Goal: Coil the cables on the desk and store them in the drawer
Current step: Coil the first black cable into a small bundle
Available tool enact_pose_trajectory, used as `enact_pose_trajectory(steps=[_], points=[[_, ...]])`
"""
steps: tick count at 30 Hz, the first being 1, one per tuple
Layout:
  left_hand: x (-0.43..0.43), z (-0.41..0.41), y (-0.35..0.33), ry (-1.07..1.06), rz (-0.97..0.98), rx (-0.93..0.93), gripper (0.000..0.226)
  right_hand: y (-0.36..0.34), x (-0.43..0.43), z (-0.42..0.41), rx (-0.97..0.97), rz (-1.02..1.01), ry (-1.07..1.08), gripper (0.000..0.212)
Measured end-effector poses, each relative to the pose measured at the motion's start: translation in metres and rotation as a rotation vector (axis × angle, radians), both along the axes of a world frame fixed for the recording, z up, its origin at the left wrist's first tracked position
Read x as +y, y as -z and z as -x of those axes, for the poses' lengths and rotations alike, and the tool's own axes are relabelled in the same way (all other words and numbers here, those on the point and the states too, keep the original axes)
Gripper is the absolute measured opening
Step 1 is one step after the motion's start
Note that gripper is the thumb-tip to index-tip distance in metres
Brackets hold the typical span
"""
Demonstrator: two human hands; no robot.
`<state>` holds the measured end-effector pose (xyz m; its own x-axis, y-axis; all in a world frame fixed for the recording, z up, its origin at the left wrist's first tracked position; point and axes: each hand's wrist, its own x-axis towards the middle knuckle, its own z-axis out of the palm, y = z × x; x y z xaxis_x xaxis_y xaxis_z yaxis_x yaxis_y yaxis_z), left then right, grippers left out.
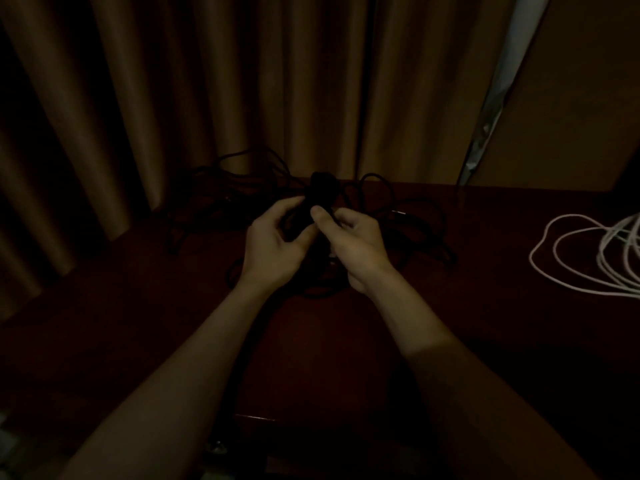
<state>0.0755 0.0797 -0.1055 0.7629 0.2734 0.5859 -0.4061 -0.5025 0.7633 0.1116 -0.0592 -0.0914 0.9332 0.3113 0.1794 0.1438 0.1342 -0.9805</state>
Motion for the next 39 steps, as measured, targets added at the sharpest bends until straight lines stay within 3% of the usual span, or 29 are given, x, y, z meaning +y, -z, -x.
enact_pose_trajectory(steps=[9, 16, 18, 20, 23, 27, 30, 35, 39], points=[[0.002, -0.001, 0.002, -0.026, 0.009, 0.054, 0.039, 0.006, 0.008, 0.000, 0.140, -0.086, 0.019, 0.017], [0.000, -0.001, 0.004, 0.011, -0.007, 0.108, 0.040, 0.009, 0.011, 0.004, 0.035, -0.055, -0.004, 0.010], [-0.001, 0.001, 0.001, 0.075, 0.020, 0.176, 0.042, 0.008, 0.009, 0.000, 0.027, -0.049, -0.001, 0.023], [-0.001, 0.003, -0.005, 0.196, 0.136, 0.279, 0.034, 0.008, 0.005, -0.006, 0.021, -0.031, -0.018, 0.055], [0.004, 0.005, -0.012, 0.416, 0.378, 0.418, 0.023, 0.007, -0.002, -0.007, -0.003, 0.012, -0.064, 0.056], [0.011, 0.007, -0.010, 0.475, 0.336, 0.405, 0.031, 0.005, -0.010, -0.005, 0.031, -0.024, -0.170, 0.022], [0.011, 0.008, -0.010, 0.437, 0.320, 0.340, 0.030, 0.000, -0.008, -0.003, 0.101, -0.085, -0.167, 0.029], [0.020, 0.007, -0.016, 0.452, 0.360, 0.467, 0.034, -0.002, -0.008, -0.003, 0.200, -0.120, -0.156, 0.045], [0.026, 0.001, -0.014, 0.437, 0.289, 0.488, 0.042, -0.003, -0.008, -0.003, 0.227, -0.080, -0.238, 0.022]])
